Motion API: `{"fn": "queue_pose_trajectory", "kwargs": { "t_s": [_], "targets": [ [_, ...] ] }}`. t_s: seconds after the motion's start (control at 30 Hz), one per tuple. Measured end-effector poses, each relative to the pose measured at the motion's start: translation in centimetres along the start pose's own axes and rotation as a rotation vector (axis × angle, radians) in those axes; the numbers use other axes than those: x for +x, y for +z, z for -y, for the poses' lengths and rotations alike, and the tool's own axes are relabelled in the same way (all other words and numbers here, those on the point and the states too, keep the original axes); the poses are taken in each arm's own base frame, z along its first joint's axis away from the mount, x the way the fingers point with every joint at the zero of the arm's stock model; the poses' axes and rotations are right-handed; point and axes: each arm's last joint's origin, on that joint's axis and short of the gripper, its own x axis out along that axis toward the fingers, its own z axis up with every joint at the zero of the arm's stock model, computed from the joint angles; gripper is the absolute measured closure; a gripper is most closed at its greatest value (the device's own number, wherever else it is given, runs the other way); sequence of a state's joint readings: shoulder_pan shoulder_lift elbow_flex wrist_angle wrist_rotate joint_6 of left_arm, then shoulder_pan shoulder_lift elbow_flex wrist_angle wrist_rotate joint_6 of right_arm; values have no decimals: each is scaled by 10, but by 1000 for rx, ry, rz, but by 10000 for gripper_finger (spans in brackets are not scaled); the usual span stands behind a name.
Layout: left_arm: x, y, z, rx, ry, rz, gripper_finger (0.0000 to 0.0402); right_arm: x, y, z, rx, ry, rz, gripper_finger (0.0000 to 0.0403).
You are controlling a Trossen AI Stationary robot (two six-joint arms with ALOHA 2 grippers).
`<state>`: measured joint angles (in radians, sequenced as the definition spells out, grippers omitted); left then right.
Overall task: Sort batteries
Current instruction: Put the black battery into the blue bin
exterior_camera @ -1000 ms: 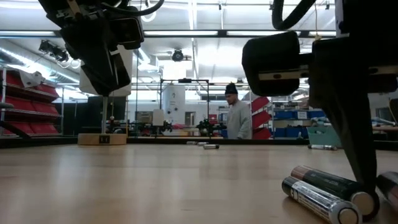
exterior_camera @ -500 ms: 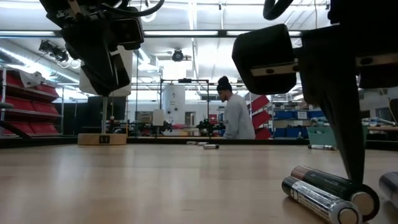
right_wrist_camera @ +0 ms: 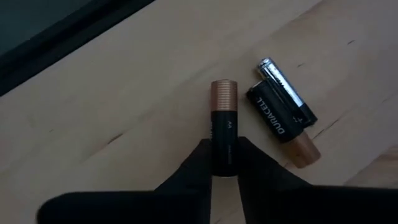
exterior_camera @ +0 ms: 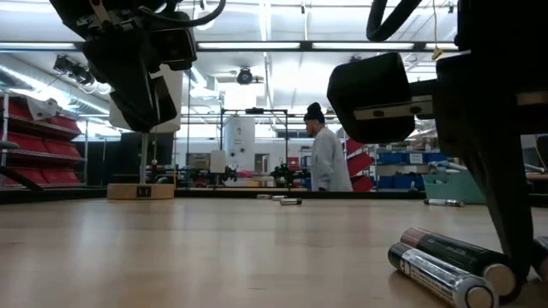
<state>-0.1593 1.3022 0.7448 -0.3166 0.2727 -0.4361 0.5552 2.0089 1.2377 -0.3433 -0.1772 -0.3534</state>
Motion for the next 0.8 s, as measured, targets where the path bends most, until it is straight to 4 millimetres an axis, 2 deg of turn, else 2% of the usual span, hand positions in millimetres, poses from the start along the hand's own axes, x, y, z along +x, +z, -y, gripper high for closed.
{"fn": "queue_pose_trajectory", "kwargs": {
  "t_s": [0.1,0.4,0.57,0.8],
  "targets": [
    [0,0,0,0,2,-5,308,-1,-1,4,63,-1,0,376],
    [0,-1,-1,4,13,-4,308,-10,-4,7,286,-64,-29,370],
    [0,-1,-1,5,19,-1,308,-32,-8,4,320,-121,-99,372],
    [0,0,-1,8,36,7,308,-66,-29,9,376,-179,-213,370]
  ]
}}
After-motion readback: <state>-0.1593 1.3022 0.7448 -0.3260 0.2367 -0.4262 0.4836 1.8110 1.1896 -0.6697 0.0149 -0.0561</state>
